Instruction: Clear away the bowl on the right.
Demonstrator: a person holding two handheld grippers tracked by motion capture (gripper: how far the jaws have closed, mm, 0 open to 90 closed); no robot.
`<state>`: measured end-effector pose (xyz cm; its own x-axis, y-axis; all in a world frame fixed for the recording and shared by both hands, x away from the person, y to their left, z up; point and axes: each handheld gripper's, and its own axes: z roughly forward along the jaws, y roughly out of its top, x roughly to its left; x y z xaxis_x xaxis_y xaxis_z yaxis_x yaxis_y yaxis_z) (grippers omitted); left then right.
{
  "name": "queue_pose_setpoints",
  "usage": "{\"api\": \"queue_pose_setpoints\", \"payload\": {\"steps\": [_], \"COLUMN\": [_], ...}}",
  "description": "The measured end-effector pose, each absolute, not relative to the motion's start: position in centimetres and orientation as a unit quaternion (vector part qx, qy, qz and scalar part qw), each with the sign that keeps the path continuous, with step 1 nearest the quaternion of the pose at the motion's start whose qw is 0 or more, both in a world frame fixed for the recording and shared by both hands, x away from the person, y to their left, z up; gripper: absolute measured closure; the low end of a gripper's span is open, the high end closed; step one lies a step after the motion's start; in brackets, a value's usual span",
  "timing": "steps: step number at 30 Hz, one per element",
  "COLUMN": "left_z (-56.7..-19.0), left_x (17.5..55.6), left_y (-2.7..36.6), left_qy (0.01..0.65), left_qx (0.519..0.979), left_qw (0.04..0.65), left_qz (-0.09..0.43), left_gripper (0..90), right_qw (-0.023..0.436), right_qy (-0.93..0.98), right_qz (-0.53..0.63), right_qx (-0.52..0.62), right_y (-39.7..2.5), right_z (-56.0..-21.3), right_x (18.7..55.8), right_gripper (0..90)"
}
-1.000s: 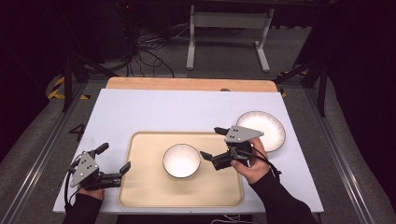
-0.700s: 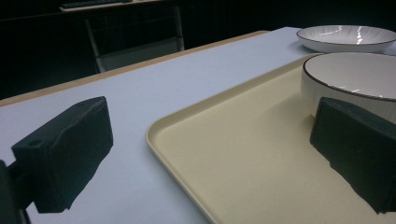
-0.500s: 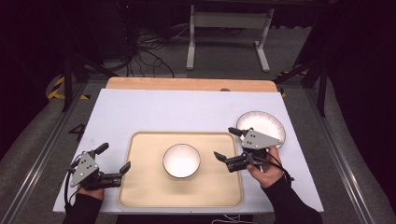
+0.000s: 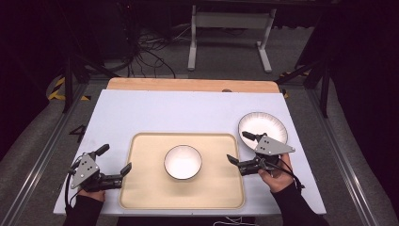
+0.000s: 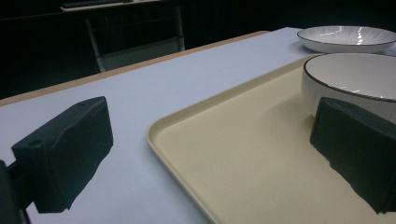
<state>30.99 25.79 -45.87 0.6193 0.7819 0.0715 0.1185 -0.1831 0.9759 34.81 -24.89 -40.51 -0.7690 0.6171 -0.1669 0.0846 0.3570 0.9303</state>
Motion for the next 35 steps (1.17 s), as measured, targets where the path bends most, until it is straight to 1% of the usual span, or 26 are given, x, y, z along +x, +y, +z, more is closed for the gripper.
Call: {"api": "queue_pose_setpoints", "payload": {"steps": [16, 27, 35], "left_z": [-45.9, -45.9, -45.9], "left_x": [31.0, 31.0, 31.0], "left_y": [25.8, 25.8, 25.8], "left_qy": [0.317, 0.321, 0.319], "left_qx": [0.708, 0.706, 0.707], "left_qw": [0.556, 0.559, 0.558], "left_qz": [0.298, 0.292, 0.294], "left_gripper": [0.2, 0.2, 0.2], "right_qw": [0.251, 0.248, 0.248], "right_qy": [0.753, 0.759, 0.758], "right_qz": [0.555, 0.538, 0.539], "right_qx": [0.249, 0.268, 0.27], "right_y": [-26.4, -26.5, -26.4], "right_z": [-43.4, -45.2, -45.3], "right_x": [34.5, 34.3, 34.3], "right_gripper": [5.3, 5.3, 5.3]}}
